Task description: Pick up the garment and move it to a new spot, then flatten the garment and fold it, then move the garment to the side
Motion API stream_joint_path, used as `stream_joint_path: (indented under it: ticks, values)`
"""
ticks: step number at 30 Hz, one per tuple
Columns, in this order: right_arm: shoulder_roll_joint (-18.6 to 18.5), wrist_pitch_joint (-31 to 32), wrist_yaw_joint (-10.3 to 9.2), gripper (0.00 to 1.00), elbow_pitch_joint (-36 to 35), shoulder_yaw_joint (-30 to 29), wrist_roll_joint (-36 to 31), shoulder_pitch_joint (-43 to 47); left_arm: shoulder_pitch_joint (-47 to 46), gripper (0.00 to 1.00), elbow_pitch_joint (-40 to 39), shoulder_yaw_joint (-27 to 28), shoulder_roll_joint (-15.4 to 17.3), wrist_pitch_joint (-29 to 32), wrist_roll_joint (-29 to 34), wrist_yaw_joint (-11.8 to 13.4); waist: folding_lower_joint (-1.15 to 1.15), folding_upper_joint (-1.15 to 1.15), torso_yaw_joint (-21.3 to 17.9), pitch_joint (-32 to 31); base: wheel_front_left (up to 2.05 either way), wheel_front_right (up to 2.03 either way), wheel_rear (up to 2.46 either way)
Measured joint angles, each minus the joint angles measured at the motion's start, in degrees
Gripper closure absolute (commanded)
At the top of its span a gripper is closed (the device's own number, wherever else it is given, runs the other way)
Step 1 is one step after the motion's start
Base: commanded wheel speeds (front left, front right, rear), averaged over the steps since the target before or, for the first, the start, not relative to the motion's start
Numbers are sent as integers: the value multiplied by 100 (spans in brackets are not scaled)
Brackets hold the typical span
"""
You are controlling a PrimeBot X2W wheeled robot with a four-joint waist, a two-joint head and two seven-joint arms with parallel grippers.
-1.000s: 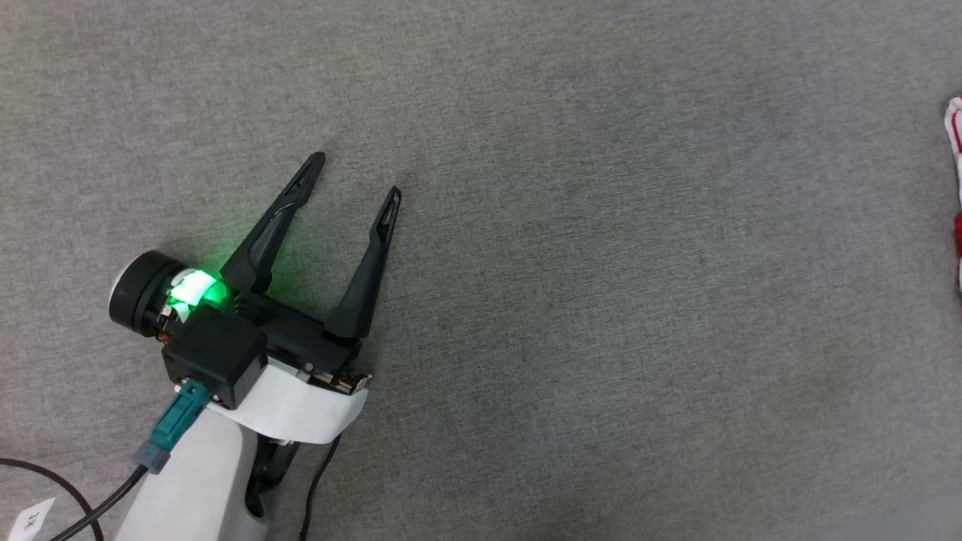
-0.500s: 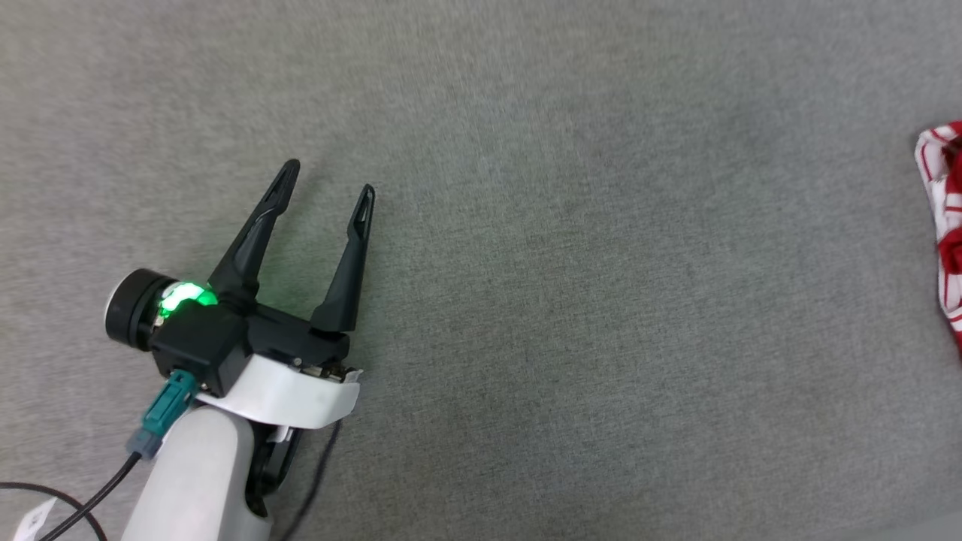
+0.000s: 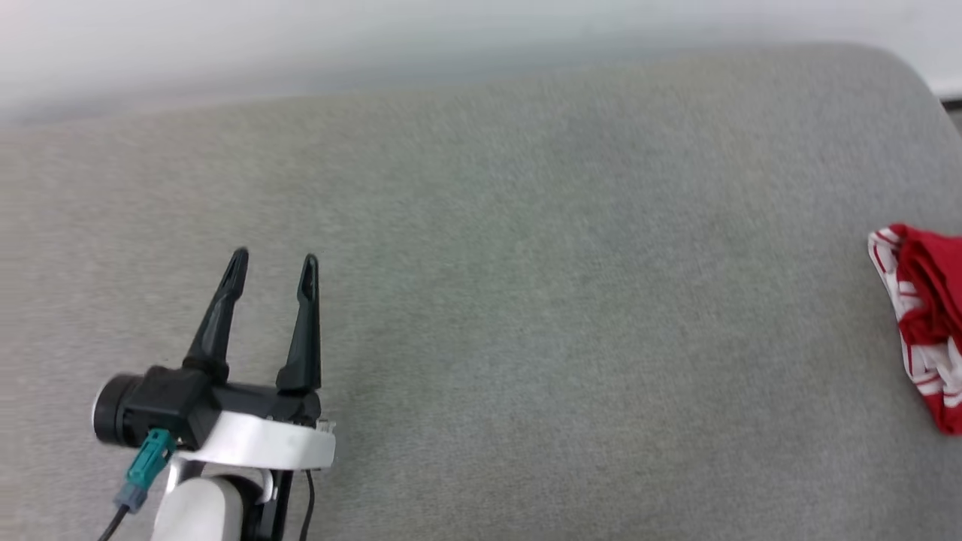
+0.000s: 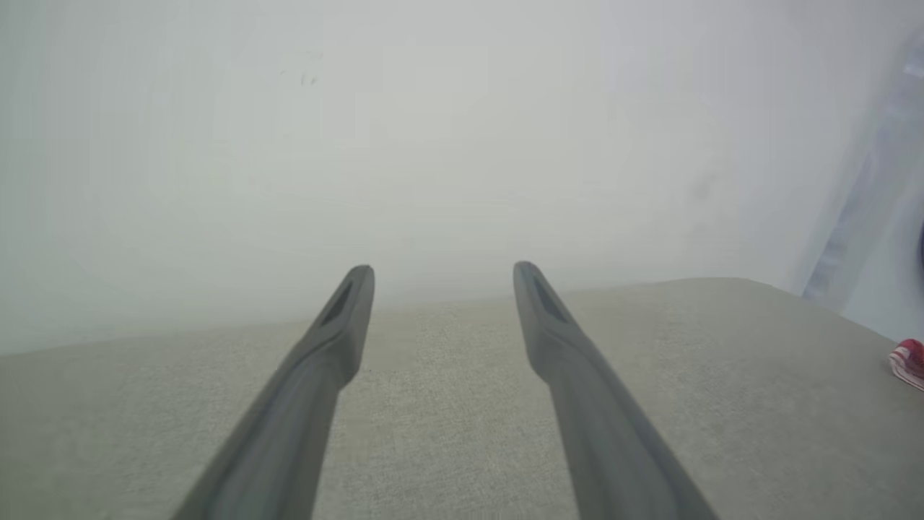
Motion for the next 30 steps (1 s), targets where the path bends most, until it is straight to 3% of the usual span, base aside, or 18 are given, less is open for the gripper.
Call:
stream_joint_path:
  ticks: [1, 2, 11, 20, 30]
  values:
    - [143, -70, 0, 0, -171, -52, 69, 164, 65, 0, 16, 34, -43, 0, 3, 3, 0, 0, 54, -109, 0, 0, 0]
    - [541, -219, -1, 0, -634, -80, 181, 703, 281, 0, 108, 77, -136, 0, 25, 29, 0, 0, 236, -386, 0, 0, 0]
    - [1612, -578, -2, 0, -1155, 70, 432, 2249, 694, 0, 327, 80, -298, -1, 69, 52, -1, 0, 795, -923, 0, 0, 0]
    - [2081, -1192, -1, 0, -569, 303, 452, 2675, 918, 0, 411, 130, -368, -1, 271, 54, -1, 0, 1004, -1105, 0, 0, 0]
    - [2190, -1381, -1, 0, -344, 426, 270, 2744, 970, 0, 412, 180, -431, -1, 289, 24, 0, 0, 992, -1159, 0, 0, 0]
